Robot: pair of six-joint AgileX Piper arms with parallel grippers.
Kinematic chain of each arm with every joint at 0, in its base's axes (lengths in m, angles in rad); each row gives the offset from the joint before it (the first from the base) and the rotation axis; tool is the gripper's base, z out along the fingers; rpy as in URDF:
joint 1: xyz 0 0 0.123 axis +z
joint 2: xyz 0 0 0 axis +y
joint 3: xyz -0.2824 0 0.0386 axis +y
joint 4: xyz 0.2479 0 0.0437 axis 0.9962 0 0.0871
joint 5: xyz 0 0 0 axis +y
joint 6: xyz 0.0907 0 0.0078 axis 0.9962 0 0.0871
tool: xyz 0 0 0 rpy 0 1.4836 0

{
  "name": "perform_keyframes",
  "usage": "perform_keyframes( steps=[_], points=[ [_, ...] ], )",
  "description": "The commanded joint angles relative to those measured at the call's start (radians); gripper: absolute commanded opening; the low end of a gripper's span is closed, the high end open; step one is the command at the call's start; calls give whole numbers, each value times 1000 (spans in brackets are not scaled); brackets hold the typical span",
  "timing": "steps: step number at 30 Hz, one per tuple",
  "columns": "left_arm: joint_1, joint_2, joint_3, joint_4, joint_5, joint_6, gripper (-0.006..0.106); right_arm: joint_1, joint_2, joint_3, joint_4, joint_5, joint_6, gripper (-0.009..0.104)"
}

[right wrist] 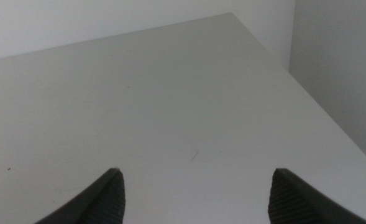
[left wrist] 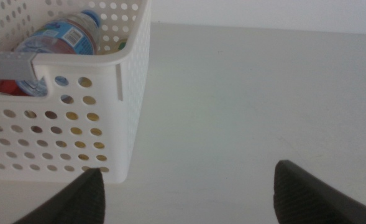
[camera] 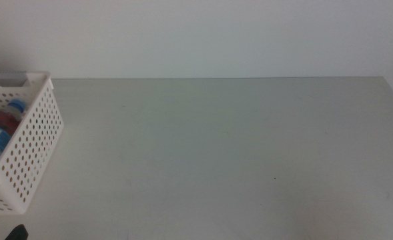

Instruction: Use arms to grab the bottles and put them into the dustbin to the left of the table.

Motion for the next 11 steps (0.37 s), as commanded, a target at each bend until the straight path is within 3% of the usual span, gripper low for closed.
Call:
perform_keyframes(
  steps=[1,11],
  points=[
    [1,-27,2,-13,-72,-9,92,-5,-21,-8,-20,-74,-12,59],
    [1,-27,3,-14,-72,-9,92,36,-21,-8,-20,-74,-12,59]
  ],
)
